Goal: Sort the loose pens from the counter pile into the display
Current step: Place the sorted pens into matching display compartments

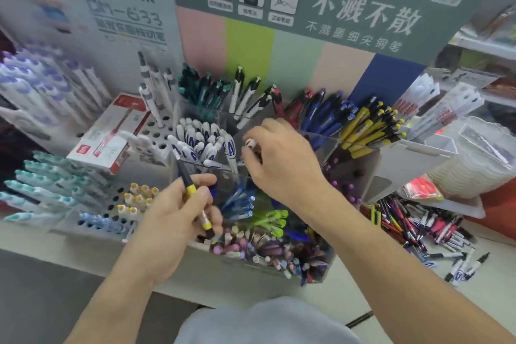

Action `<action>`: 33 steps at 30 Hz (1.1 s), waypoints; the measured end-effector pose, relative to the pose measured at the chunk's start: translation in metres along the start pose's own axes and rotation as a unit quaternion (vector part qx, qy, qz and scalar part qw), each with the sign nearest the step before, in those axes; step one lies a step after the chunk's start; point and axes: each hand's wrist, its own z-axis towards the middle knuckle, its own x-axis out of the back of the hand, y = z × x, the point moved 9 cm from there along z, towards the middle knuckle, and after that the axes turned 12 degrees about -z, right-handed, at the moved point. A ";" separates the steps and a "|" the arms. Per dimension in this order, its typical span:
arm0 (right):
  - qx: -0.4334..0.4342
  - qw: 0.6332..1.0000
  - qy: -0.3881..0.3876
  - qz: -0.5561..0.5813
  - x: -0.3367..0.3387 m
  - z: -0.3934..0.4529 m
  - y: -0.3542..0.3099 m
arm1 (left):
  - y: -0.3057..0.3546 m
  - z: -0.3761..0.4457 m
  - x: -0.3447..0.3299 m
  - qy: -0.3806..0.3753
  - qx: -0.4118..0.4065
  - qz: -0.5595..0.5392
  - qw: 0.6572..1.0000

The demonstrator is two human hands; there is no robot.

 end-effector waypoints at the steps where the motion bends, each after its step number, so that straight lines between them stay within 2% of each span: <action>1: 0.005 1.000 0.001 -0.025 -0.004 0.000 -0.004 | 0.007 -0.001 0.002 -0.010 -0.027 0.050 0.998; 4: -0.017 1.000 0.023 0.004 -0.005 -0.007 -0.004 | 0.027 -0.003 0.011 -0.006 -0.098 0.164 0.982; 7: -0.018 0.992 0.097 0.076 0.010 -0.022 -0.003 | 0.036 -0.006 0.021 0.004 -0.131 0.262 0.956; 10: 0.050 0.980 0.078 0.179 0.014 -0.043 -0.025 | 0.055 -0.018 0.004 -0.049 -0.221 0.469 0.854; 12: 0.115 0.974 0.035 0.193 0.011 -0.054 -0.044 | 0.066 -0.025 -0.015 -0.085 -0.274 0.500 0.817; 13: 0.125 0.972 0.032 0.199 0.011 -0.057 -0.046 | 0.073 -0.030 -0.024 -0.093 -0.307 0.479 0.817; 14: 0.112 0.971 0.043 0.209 0.015 -0.058 -0.042 | 0.080 -0.035 -0.033 -0.096 -0.331 0.435 0.832; 17: 0.044 0.970 0.106 0.213 0.040 -0.054 -0.017 | 0.091 -0.034 -0.047 -0.084 -0.334 0.233 0.910; 18: 0.027 0.969 0.124 0.210 0.049 -0.054 -0.009 | 0.086 -0.029 -0.050 -0.077 -0.326 0.210 0.918; 19: 0.006 0.967 0.144 0.212 0.059 -0.054 0.001 | 0.080 -0.022 -0.052 -0.063 -0.334 0.239 0.910; 22: -0.088 0.934 0.253 0.238 0.097 -0.061 0.044 | 0.058 0.006 -0.058 0.005 -0.364 0.440 0.821; 25: -0.166 0.902 0.340 0.209 0.127 -0.071 0.093 | 0.028 0.027 -0.071 0.000 -0.378 0.536 0.755; 27: -0.207 0.902 0.341 0.162 0.133 -0.072 0.119 | 0.025 0.031 -0.072 0.018 -0.400 0.524 0.752; 30: -0.254 0.914 0.285 0.140 0.117 -0.071 0.144 | 0.033 0.032 -0.067 0.052 -0.413 0.477 0.774; 33: -0.246 0.936 0.238 0.084 0.104 -0.065 0.147 | 0.039 0.028 -0.066 0.075 -0.411 0.450 0.789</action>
